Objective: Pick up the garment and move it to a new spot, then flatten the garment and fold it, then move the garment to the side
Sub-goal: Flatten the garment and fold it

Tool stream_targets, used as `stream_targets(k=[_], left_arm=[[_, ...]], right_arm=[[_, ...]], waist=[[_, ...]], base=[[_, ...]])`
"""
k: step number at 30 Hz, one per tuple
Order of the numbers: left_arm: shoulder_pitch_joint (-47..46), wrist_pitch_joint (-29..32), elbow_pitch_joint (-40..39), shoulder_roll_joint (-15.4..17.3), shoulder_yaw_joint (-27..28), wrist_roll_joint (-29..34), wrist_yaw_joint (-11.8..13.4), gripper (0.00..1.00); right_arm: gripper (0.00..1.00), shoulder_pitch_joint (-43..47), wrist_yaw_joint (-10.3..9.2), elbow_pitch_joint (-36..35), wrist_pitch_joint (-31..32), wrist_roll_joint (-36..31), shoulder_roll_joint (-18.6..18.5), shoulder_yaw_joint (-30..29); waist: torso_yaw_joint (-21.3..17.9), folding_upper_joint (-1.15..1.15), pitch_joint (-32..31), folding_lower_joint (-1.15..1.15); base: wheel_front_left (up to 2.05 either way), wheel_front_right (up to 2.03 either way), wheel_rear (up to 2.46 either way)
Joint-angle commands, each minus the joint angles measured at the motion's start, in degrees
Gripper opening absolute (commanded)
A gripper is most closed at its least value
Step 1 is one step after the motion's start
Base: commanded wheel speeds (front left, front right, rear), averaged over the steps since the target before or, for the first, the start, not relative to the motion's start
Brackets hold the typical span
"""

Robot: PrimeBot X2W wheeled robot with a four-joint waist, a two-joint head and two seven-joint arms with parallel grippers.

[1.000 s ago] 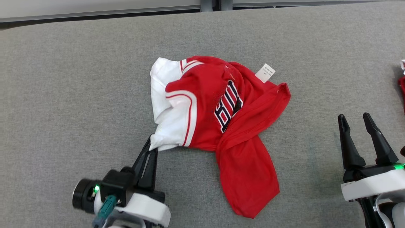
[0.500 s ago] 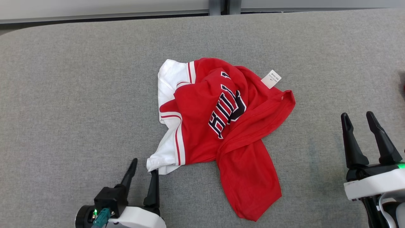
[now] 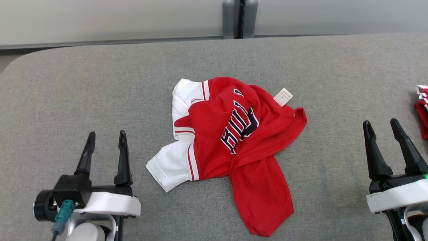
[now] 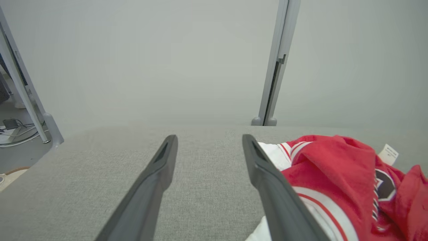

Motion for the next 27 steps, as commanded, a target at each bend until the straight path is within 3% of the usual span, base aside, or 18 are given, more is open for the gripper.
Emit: stream_targets(k=[1, 9, 27], left_arm=[[-1.46, -0.23, -1.02, 0.63, 0.84, 1.05, -0.95, 1.0], [-1.23, -0.24, -1.03, 1.9, 1.63, 1.49, -4.07, 1.0], [-0.31, 0.27, 0.14, 2.47, 0.26, 0.65, -4.44, 1.0]], right_arm=[[1.0, 0.81, 0.0, -0.22, 0.46, -0.56, -0.25, -0.02], [1.0, 2.88, 0.0, -0.18, 1.78, -1.33, -0.2, 0.68], [1.0, 3.86, 0.0, -1.53, 3.19, -1.57, -0.32, 2.08]], waist=[[-0.13, 0.0, -1.52, 0.0], [-0.84, 0.0, -5.74, 0.0], [-0.84, 0.0, -6.1, 0.0]], base=[[0.0, 0.0, 0.0], [0.0, 0.0, 0.0], [0.0, 0.0, 0.0]])
